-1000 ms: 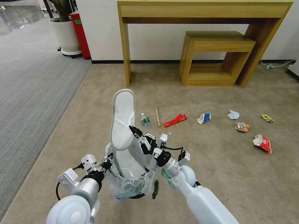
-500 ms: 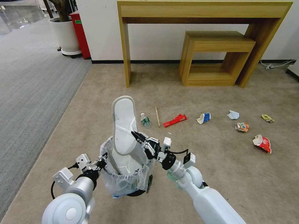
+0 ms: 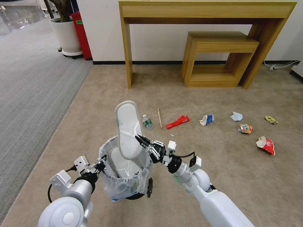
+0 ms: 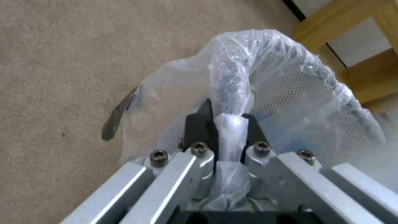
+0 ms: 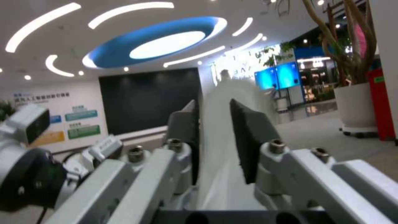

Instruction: Pick up the trash bin and place the garbage on the floor into it.

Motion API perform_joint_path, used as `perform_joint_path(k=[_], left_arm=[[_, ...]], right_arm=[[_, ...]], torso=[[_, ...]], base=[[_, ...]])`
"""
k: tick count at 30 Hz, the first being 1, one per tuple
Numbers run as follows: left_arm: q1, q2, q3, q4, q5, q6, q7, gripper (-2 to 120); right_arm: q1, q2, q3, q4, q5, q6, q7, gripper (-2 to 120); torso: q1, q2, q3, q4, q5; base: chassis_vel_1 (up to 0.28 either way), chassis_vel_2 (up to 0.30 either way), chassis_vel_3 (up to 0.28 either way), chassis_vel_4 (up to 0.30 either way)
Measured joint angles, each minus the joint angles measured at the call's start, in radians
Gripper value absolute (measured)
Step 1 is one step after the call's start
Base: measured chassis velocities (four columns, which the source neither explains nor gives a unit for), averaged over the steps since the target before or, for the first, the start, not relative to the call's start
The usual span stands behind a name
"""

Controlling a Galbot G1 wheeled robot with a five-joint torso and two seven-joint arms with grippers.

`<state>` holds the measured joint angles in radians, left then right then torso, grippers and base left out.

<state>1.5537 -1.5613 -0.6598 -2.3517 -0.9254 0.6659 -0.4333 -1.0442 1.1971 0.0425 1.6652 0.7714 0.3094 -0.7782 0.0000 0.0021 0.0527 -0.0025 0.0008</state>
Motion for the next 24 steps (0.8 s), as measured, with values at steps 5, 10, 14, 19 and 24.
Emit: perform_joint_path(k=[5,10,14,19,24], left_arm=[[0.002,0.001,-0.006,-0.01,-0.005,0.001,-0.001,3],[-0.003,0.007,-0.041,-0.015,-0.028,0.001,-0.007,3],[-0.019,0.022,-0.092,-0.015,-0.046,0.001,-0.02,3],[-0.042,0.049,-0.172,-0.009,-0.003,-0.012,-0.023,3],[-0.046,0.079,-0.228,0.014,0.028,-0.02,-0.023,3]], right_arm=[[-0.013,-0.015,0.012,0.001,-0.026,-0.001,0.0,40],[-0.035,-0.037,0.052,0.045,-0.034,-0.002,0.025,61],[-0.068,-0.029,0.133,0.116,-0.089,-0.01,0.204,75],[-0.131,0.01,0.274,0.209,-0.158,0.011,0.557,92],[-0.227,0.028,0.432,0.247,-0.222,0.041,0.588,100]], torso=[[0.0,0.0,0.0,0.0001,0.0001],[0.0,0.0,0.0,0.0,0.0],[0.0,0.0,0.0,0.0001,0.0],[0.0,0.0,0.0,0.0004,0.0],[0.0,0.0,0.0,-0.0002,-0.0001]], base=[[0.0,0.0,0.0,0.0],[0.0,0.0,0.0,0.0],[0.0,0.0,0.0,0.0],[0.0,0.0,0.0,0.0],[0.0,0.0,0.0,0.0]])
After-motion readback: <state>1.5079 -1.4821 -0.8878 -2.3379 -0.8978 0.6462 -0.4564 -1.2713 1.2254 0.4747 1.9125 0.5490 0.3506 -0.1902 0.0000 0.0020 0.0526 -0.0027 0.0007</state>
